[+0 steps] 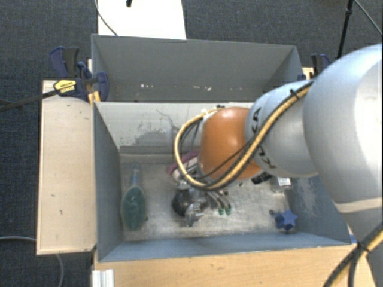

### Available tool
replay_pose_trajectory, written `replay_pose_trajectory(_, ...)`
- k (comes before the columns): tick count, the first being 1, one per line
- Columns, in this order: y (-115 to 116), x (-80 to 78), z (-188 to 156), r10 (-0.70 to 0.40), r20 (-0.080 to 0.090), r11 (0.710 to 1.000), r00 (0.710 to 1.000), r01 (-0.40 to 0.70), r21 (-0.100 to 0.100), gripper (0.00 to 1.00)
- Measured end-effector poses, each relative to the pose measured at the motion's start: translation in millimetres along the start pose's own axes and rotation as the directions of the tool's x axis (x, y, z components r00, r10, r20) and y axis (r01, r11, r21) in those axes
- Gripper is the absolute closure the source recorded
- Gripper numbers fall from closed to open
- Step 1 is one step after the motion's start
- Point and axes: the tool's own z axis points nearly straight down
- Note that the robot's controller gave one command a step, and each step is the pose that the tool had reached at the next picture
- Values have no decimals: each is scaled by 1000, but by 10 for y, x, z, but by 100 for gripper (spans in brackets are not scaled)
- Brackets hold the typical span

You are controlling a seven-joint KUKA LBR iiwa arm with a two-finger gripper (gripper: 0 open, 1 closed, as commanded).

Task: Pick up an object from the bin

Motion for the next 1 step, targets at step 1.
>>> replay_pose_trajectory(1,-282,-304,-1787,-253,8,967,967,253,3,100)
